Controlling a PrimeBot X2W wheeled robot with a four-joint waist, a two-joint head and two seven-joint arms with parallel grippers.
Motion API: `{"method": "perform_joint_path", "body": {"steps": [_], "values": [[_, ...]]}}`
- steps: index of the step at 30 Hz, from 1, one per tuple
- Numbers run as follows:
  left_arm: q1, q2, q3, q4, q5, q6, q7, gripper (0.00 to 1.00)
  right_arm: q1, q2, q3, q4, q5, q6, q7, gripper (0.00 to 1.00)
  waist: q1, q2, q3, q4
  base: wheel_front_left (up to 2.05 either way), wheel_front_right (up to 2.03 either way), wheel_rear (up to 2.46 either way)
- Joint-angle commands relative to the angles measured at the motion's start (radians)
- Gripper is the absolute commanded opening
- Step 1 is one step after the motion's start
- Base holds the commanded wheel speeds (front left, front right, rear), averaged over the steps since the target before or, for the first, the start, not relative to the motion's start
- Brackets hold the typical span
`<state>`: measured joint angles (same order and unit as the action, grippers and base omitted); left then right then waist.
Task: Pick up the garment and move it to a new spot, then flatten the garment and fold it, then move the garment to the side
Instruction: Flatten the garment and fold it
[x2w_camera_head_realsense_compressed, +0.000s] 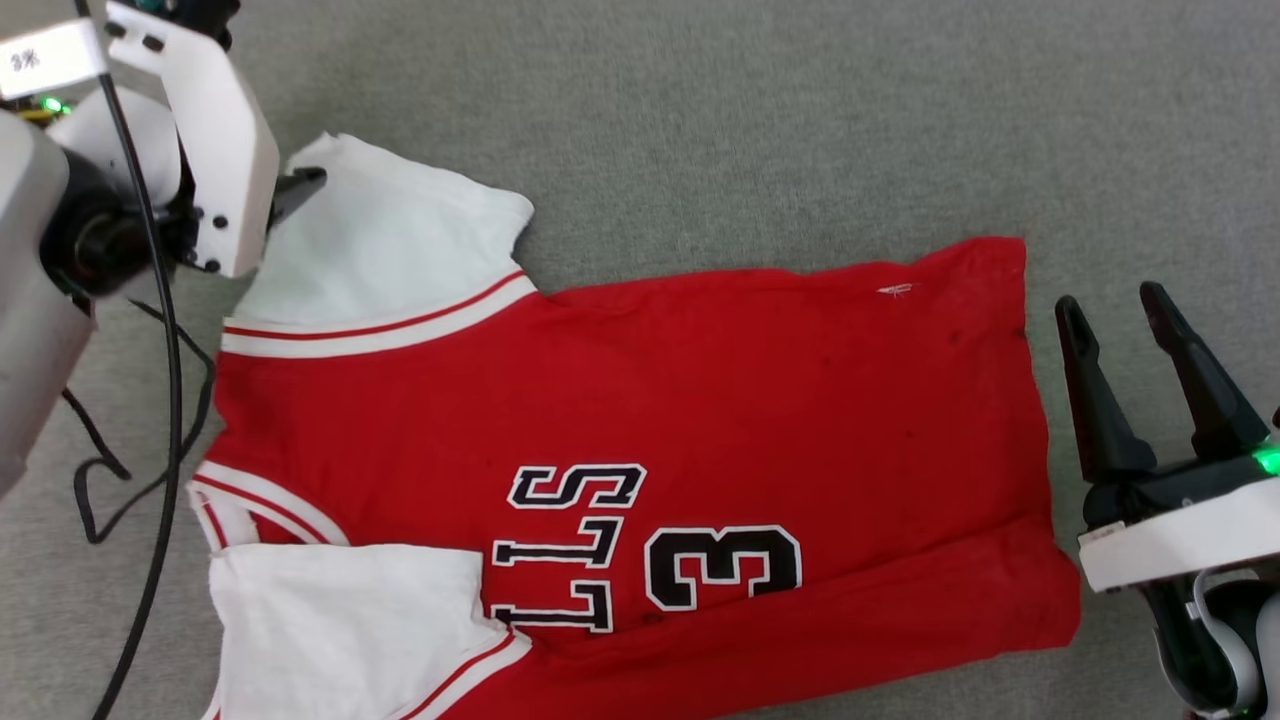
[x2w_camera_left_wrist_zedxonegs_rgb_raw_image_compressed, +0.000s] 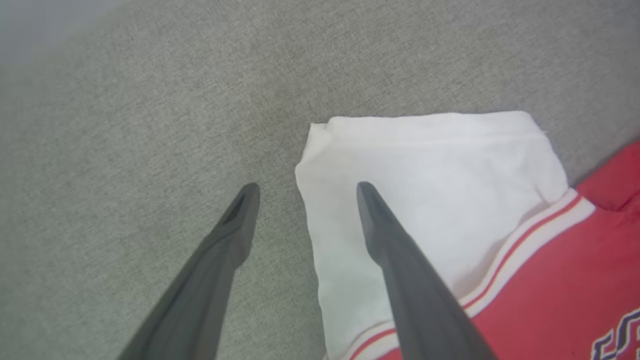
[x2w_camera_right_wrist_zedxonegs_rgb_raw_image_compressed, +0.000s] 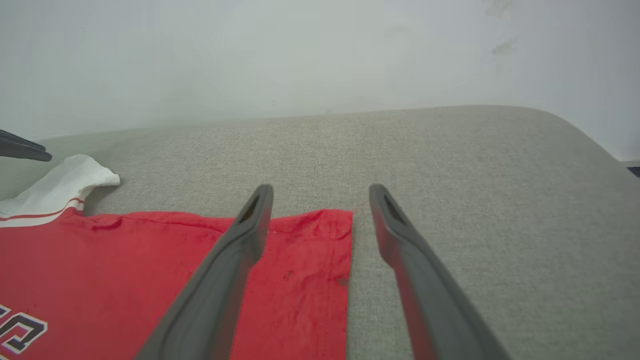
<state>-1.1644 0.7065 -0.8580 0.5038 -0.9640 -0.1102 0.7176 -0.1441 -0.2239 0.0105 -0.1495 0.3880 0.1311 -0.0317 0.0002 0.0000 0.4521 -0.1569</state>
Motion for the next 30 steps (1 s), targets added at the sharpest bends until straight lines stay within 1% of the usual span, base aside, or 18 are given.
{"method": "perform_joint_path", "body": {"steps": [1, 7, 11, 12, 13, 18, 21, 22, 27, 28, 29, 30], "values": [[-0.037, -0.007, -0.013, 0.011, 0.013, -0.004, 0.021, 1.00, -0.026, -0.003, 0.006, 0.005, 0.004, -0.001, -0.008, 1.00, -0.0002, 0.0000, 0.048, -0.016, 0.00, 0.00, 0.00], [-0.090, -0.027, -0.064, 0.064, 0.040, -0.014, 0.079, 1.00, -0.065, -0.013, 0.027, 0.027, 0.008, -0.001, -0.019, 1.00, -0.0002, 0.0000, 0.089, -0.025, 0.00, 0.00, 0.00], [-0.074, -0.038, -0.102, 0.091, 0.028, -0.018, 0.115, 1.00, -0.080, -0.021, 0.032, 0.043, 0.014, -0.001, -0.028, 1.00, -0.0002, 0.0000, 0.094, -0.030, 0.00, 0.00, 0.00], [-0.069, -0.037, -0.110, 0.095, 0.028, -0.018, 0.120, 0.34, -0.083, -0.023, 0.033, 0.045, 0.016, -0.001, -0.030, 1.00, -0.0002, 0.0000, 0.093, -0.031, 0.00, 0.00, 0.00], [-0.063, -0.034, -0.115, 0.096, 0.025, -0.018, 0.118, 0.00, -0.085, -0.025, 0.033, 0.048, 0.017, -0.001, -0.030, 1.00, -0.0002, 0.0000, 0.091, -0.032, 0.00, 0.00, 0.00], [-0.053, -0.027, -0.120, 0.100, 0.013, -0.019, 0.067, 0.00, -0.104, -0.048, 0.019, 0.046, 0.018, -0.001, -0.018, 1.00, -0.0002, 0.0000, 0.064, -0.029, 0.00, 0.00, 0.00], [-0.063, -0.033, -0.124, 0.087, 0.016, -0.019, 0.021, 0.00, -0.119, -0.086, 0.021, 0.039, 0.014, -0.001, 0.027, 1.00, -0.0002, 0.0000, 0.038, -0.015, 0.00, 0.00, 0.00], [-0.063, -0.033, -0.124, 0.087, 0.016, -0.019, 0.021, 0.00, -0.119, -0.086, 0.021, 0.039, 0.014, -0.001, 0.027, 1.00, -0.0002, 0.0000, 0.038, -0.015, 0.00, 0.00, 0.00], [-0.066, -0.050, -0.136, 0.046, 0.009, -0.020, -0.063, 0.00, -0.168, -0.197, 0.038, 0.029, 0.039, -0.001, 0.189, 1.00, -0.0002, 0.0000, -0.012, 0.022, 0.00, 0.00, 0.00], [-0.061, -0.053, -0.141, 0.038, 0.007, -0.020, -0.079, 0.00, -0.175, -0.222, 0.046, 0.029, 0.048, -0.001, 0.233, 1.00, -0.0002, 0.0000, -0.022, 0.032, 0.00, 0.00, 0.00], [-0.052, -0.061, -0.145, 0.021, -0.001, -0.020, -0.108, 0.00, -0.196, -0.272, 0.061, 0.028, 0.067, -0.001, 0.326, 1.00, -0.0002, 0.0000, -0.038, 0.049, 0.00, 0.00, 0.00], [-0.046, -0.064, -0.155, 0.011, -0.002, -0.020, -0.116, 0.00, -0.206, -0.296, 0.072, 0.029, 0.080, -0.001, 0.378, 1.00, -0.0002, 0.0000, -0.045, 0.057, 0.00, 0.00, 0.00]]}}
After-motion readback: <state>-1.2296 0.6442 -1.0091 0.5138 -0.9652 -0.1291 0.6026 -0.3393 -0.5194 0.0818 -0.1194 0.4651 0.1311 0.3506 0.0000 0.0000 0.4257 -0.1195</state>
